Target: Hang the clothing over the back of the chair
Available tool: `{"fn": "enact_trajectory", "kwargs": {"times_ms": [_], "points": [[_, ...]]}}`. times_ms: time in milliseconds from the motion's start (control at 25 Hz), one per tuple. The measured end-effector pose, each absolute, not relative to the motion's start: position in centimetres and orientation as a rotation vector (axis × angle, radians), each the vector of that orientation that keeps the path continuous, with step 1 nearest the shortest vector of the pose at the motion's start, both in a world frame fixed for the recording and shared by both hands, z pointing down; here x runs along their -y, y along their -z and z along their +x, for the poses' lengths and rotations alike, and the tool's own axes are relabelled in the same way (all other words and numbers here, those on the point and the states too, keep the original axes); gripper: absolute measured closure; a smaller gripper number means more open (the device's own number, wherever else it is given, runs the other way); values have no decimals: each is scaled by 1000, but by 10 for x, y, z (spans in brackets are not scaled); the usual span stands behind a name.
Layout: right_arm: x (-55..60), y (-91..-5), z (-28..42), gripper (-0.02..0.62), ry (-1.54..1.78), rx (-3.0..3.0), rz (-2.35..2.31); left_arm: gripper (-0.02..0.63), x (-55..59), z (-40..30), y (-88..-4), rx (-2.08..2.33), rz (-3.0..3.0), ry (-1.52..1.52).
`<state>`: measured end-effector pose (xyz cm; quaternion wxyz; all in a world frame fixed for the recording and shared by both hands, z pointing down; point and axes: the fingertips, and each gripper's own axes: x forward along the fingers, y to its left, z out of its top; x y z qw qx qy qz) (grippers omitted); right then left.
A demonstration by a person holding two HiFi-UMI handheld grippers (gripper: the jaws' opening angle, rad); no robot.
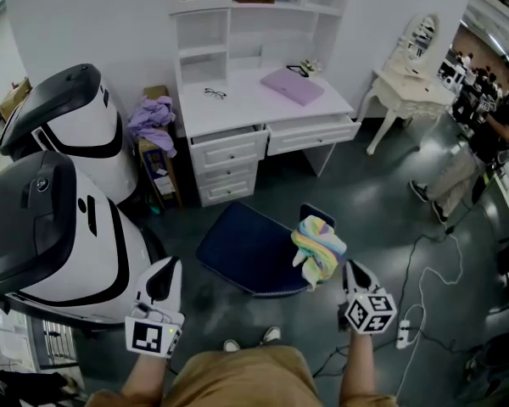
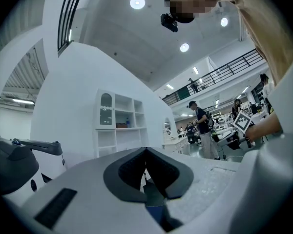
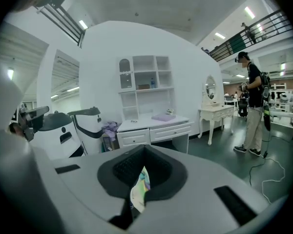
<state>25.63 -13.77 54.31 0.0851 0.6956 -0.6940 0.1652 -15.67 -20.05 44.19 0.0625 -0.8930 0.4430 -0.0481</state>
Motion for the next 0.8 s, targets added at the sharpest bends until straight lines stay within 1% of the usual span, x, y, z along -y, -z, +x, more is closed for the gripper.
{"fn": "enact_trajectory", "kwargs": {"times_ms": [240,440,600,800], "points": [[127,-492,267,592,-347,2105,2175,601,204,-158,-428,-1340,-2665,109],[124,-440,271,592,-167,2183,2206,601,211,-158,-402,-1385,-2623,-32],[118,-399,271,592,-41,2238,2212,601,213,-154,-392,-1402,-2607,-32],[113,-375,276,592,64,2251,2201,601,216,-149,-371,-1454,-2569,-122]]}}
